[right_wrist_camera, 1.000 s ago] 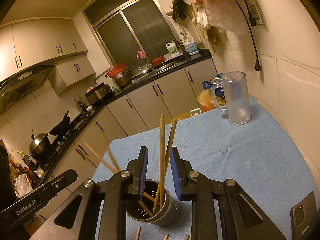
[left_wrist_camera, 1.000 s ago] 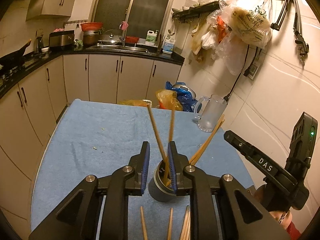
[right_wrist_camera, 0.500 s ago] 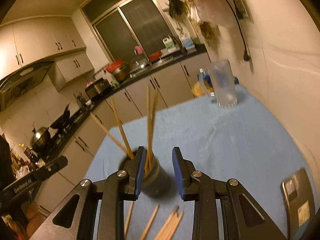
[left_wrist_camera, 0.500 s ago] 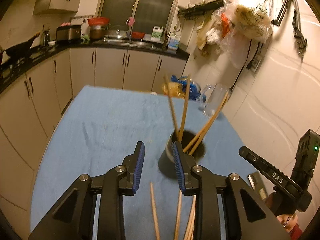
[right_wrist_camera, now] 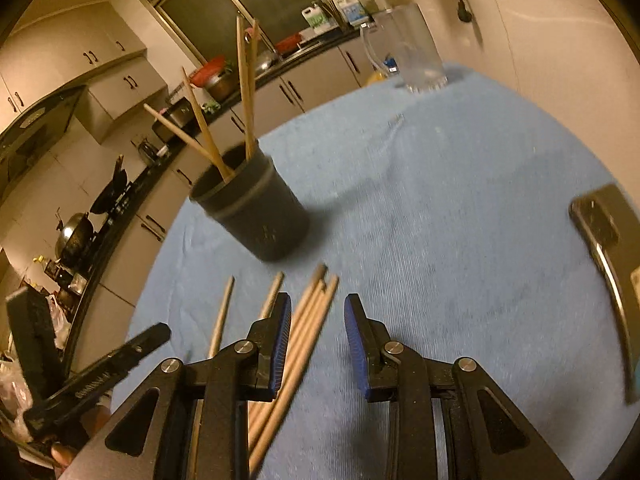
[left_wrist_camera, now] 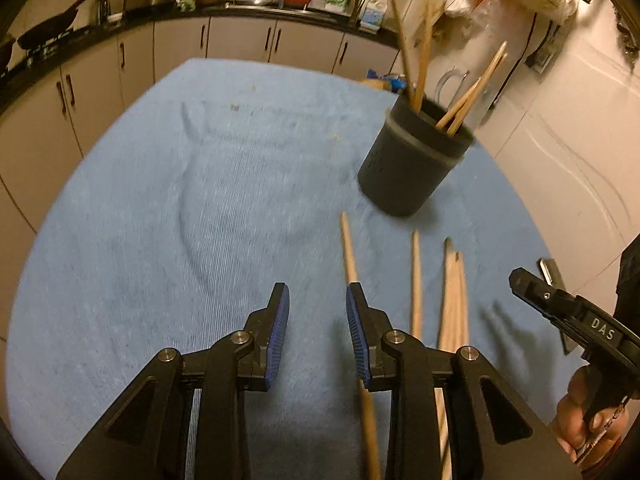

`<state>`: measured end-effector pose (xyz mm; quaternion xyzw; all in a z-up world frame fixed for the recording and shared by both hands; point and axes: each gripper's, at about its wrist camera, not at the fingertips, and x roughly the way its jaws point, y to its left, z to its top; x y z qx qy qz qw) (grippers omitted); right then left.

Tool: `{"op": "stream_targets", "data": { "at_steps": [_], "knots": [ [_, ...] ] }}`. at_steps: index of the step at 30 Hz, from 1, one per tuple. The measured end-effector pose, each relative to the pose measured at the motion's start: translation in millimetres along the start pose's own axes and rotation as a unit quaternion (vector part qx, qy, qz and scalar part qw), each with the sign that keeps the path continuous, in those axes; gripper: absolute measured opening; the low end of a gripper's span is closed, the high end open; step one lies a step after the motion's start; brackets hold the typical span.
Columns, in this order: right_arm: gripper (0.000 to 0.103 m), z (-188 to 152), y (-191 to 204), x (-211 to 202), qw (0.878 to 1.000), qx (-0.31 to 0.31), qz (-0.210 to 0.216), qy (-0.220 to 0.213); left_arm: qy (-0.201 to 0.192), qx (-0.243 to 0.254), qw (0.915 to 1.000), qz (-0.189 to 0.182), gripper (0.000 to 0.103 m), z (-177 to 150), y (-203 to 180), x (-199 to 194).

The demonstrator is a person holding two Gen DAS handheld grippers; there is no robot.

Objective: Organize utensils
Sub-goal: 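Move both open tools back toward the remaining chopsticks, then grasp a chopstick with the right tool while the left tool grasps another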

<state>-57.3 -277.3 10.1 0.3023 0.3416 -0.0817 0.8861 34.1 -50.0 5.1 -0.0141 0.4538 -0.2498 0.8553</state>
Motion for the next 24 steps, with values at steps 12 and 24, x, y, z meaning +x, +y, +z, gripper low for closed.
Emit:
{"op": "stream_targets", "data": {
  "at_steps": [12, 24],
  "knots": [
    [0.024, -20.0, 12.2, 20.6, 0.999, -0.024, -0.013, 0.041, 0.005, 0.013, 0.9999, 0.009, 0.028, -9.7, -1.7, 13.7],
    [0.014, -24.6, 45.1, 44.1, 0.988, -0.100, -0.091, 0.079, 0.005, 0.008, 0.9999, -0.005, 0.029, -8.7, 1.3, 14.1]
  ]
}}
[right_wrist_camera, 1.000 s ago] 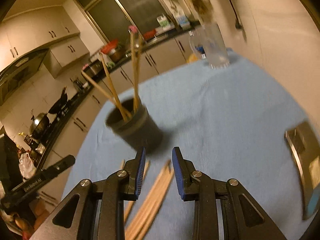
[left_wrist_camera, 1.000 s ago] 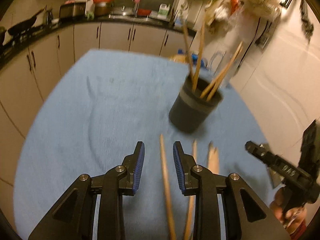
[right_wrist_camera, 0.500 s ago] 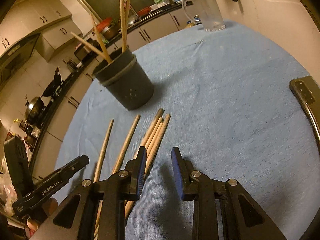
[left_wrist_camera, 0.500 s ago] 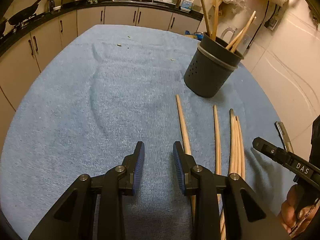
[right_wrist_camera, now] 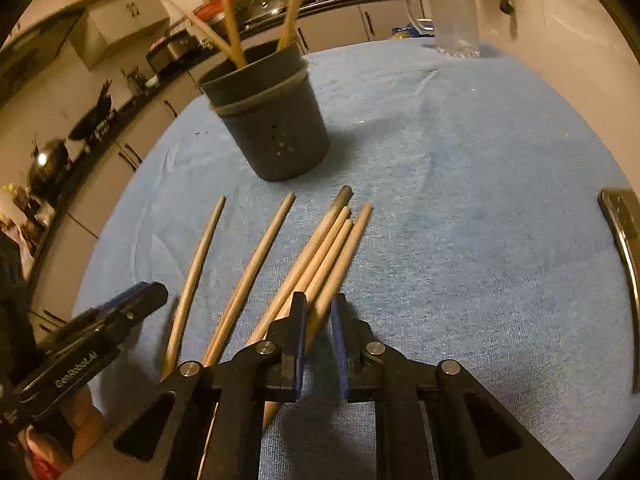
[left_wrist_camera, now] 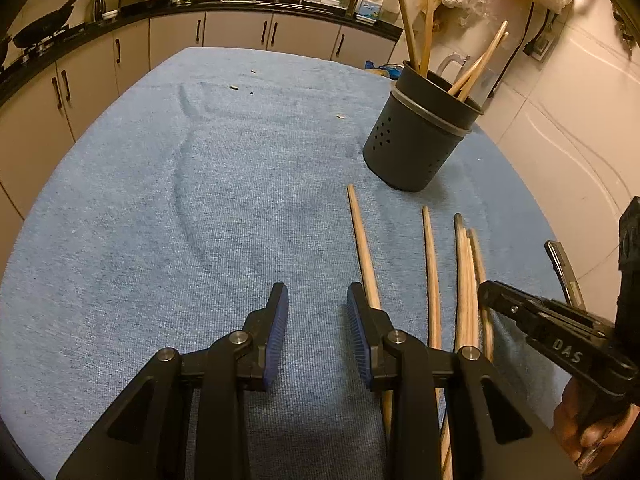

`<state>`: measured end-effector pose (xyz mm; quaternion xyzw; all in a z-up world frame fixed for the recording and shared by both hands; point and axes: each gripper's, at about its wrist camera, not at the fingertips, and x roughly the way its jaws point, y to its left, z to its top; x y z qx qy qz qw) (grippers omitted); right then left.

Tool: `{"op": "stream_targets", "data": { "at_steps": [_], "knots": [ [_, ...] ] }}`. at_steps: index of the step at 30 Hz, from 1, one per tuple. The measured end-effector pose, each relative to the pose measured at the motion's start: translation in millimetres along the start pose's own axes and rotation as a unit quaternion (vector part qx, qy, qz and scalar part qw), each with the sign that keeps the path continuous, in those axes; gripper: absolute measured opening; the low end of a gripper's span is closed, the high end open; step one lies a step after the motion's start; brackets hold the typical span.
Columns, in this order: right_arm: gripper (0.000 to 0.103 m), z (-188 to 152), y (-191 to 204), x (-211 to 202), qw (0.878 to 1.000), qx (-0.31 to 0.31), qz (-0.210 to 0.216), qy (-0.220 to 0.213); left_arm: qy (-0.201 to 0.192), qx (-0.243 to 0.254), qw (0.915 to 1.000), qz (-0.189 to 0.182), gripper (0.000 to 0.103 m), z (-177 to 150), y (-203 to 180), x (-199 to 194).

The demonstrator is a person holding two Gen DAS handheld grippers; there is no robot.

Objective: Organize utensils
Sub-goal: 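Grasp a chopstick with the right tool while the left tool grasps another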

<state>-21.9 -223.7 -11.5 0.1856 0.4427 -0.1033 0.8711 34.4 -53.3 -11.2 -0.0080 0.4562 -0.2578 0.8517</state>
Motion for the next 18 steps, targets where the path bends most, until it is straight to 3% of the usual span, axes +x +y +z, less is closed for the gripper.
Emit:
{"op": "stream_targets", "data": {
  "at_steps": [10, 13, 18],
  "knots": [
    [0.013, 15.8, -15.6, 3.7, 0.998, -0.006, -0.047, 0.035, 0.020, 0.002, 0.9996, -0.018, 0.033, 5.6, -6.7, -0.3],
    [0.013, 23.0, -21.2, 6.5, 0.999, 0.001, -0.040, 0.037, 0.028, 0.008, 0.9992, -0.028, 0.036, 11.2, -14.2, 0.0],
    [0.008, 24.4, -29.3, 5.6, 0.999, 0.012, -0.022, 0.038, 0.066, 0.023, 0.9975, -0.012, 0.037, 22.7, -29.0, 18.5]
  ]
}}
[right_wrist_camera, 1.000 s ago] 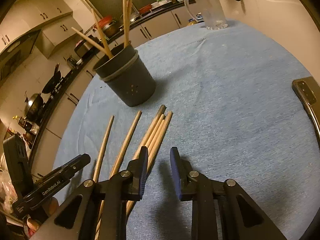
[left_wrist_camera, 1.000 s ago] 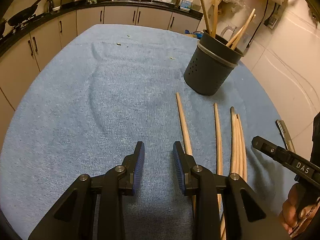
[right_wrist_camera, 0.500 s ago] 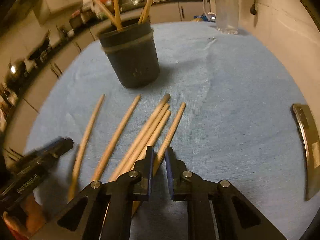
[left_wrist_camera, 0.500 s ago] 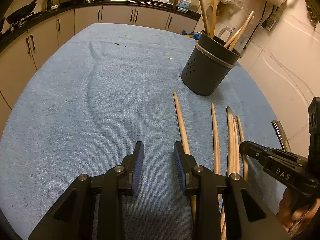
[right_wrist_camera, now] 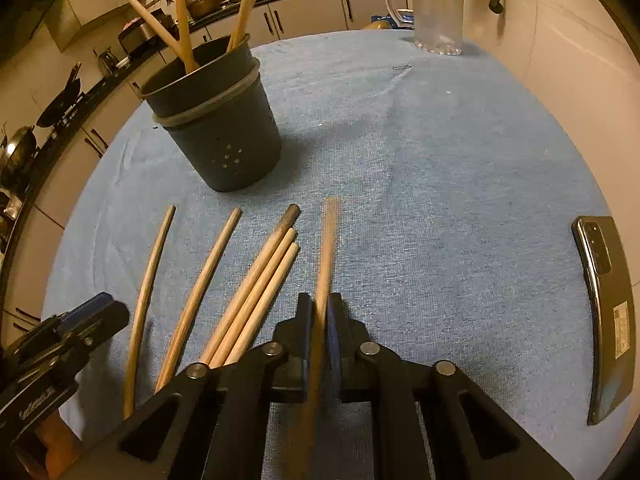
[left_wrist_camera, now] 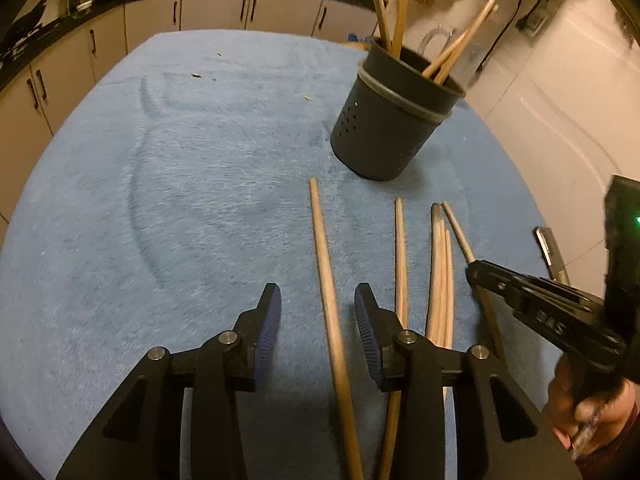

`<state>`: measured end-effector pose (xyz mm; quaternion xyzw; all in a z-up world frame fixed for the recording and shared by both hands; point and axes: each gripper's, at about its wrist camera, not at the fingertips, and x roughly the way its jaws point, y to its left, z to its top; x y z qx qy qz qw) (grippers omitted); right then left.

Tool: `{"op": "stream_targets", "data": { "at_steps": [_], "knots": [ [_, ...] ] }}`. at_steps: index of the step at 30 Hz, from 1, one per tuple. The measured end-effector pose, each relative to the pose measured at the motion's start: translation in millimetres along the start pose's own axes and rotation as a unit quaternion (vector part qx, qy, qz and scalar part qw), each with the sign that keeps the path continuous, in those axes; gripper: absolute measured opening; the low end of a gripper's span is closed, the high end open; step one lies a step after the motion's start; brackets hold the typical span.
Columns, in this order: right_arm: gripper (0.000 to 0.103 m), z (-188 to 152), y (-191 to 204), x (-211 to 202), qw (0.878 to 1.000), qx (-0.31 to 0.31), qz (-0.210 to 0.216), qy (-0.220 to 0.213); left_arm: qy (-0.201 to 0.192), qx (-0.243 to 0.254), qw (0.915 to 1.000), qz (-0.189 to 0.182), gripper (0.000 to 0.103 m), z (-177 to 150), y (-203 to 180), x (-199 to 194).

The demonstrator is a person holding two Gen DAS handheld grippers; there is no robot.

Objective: Organize utensils
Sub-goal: 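Grasp a chopstick with the right tool while the left tool grasps another, then lift both held chopsticks upright and carry them over the holder cup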

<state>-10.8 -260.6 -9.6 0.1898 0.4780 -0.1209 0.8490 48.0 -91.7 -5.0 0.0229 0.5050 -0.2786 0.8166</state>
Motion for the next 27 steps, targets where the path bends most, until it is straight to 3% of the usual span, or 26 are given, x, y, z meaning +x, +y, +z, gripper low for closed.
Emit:
{"op": "stream_targets", "data": {
  "at_steps": [3, 7, 8, 9, 12, 20, 27],
  "knots": [
    [0.008, -2.1, -5.4, -1.3, 1.000, 0.010, 0.015, -0.002, 0.015, 0.016, 0.9996, 0.018, 0.030, 8.7, -12.2, 10.0],
    [0.008, -2.1, -8.5, -4.0, 1.000, 0.011, 0.022, -0.006, 0.031, 0.038, 0.9963, 0.071, 0.015, 21.5, -27.8, 21.7],
    [0.008, -1.1, -8.6, -4.1, 1.000, 0.008, 0.023, -0.006, 0.033, 0.042, 0.9947, 0.088, 0.007, 25.0, -30.8, 24.9],
    [0.008, -0.7, -9.3, -4.3, 1.000, 0.008, 0.023, -0.007, 0.033, 0.043, 0.9938, 0.097, 0.007, 26.9, -32.1, 26.3],
    [0.008, -0.5, -12.1, -9.8, 0.999, 0.013, 0.043, -0.015, 0.034, 0.033, 0.9966, 0.067, 0.006, 28.7, -30.5, 23.8],
    [0.008, -2.1, -8.1, -46.0, 0.990, 0.014, 0.104, -0.095, -0.068, 0.015, 0.9975, 0.009, 0.006, 21.8, -19.2, -38.1],
    [0.008, -9.0, 13.7, -86.4, 0.975, -0.016, 0.127, -0.184, -0.147, 0.013, 0.9890, 0.014, 0.006, 18.1, -21.4, -95.1]
  ]
}}
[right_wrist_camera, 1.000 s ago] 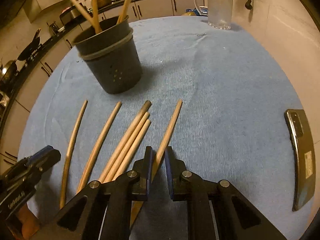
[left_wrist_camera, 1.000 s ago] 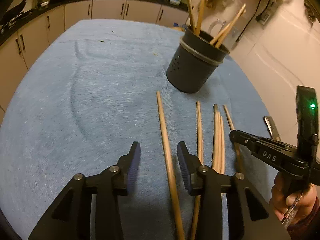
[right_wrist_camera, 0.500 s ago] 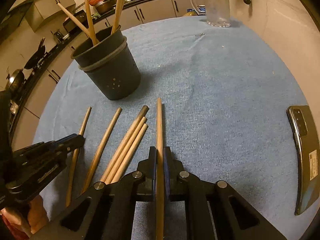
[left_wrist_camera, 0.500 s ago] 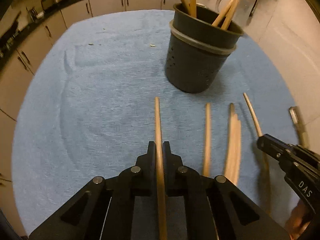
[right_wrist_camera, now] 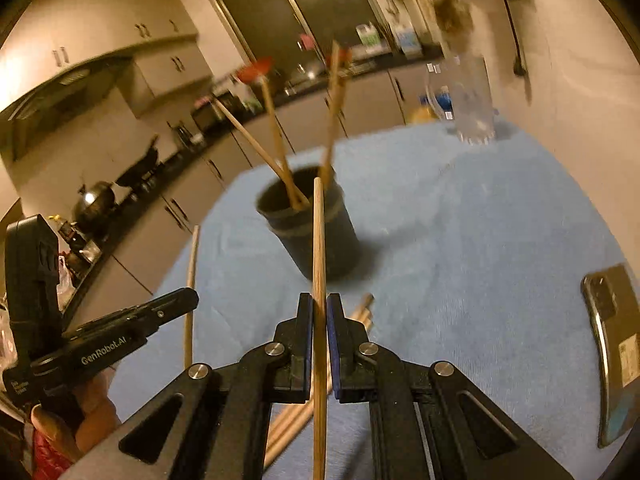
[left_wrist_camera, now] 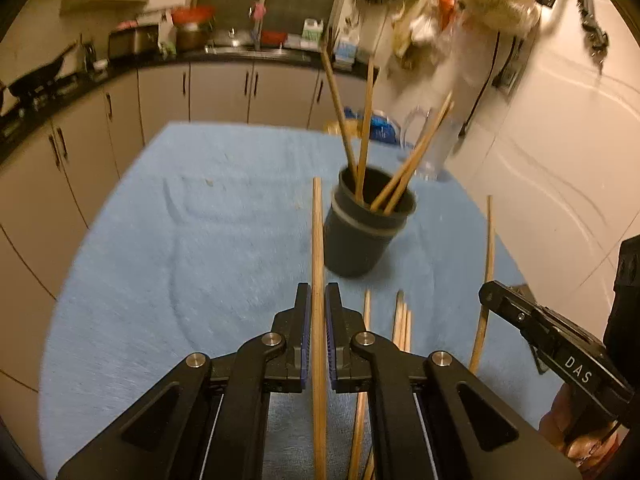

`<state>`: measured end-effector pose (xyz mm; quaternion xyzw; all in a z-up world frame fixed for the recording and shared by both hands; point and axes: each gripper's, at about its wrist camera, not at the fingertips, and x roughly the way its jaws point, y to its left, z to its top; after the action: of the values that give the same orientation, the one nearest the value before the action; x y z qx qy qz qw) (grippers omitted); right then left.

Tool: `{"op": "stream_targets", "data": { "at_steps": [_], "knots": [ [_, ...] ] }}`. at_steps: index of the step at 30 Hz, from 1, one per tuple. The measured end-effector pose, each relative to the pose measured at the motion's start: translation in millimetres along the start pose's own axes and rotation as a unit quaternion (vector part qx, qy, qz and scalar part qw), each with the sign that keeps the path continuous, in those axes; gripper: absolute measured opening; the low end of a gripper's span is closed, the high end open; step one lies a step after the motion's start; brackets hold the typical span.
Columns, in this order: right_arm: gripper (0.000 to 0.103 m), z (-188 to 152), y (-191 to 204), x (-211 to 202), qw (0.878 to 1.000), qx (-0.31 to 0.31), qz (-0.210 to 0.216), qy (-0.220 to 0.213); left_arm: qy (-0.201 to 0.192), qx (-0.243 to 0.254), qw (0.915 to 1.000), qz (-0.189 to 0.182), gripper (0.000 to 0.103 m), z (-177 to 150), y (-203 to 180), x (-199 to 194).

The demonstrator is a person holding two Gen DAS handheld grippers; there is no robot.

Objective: Organize utensils
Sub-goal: 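Lift both held chopsticks upright and carry them over the holder cup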

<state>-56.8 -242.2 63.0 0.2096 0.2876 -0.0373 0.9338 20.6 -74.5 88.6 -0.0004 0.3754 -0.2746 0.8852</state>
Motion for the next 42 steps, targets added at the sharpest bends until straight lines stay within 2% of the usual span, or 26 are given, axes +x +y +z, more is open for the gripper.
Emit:
{"op": "stream_targets", "data": {
  "at_steps": [7, 42],
  "knots": [
    [0.008, 1.5, 11.0, -19.9, 0.999, -0.007, -0.003, -0.038, -0.018, 0.005, 0.9998, -0.003, 0.006, 7.3, -7.4, -8.6],
    [0.008, 18.7, 11.2, -42.7, 0.997, 0.000, 0.002, -0.073, -0.042, 0.032, 0.9986, 0.009, 0.006, 7.4, -20.5, -27.3]
  ]
}}
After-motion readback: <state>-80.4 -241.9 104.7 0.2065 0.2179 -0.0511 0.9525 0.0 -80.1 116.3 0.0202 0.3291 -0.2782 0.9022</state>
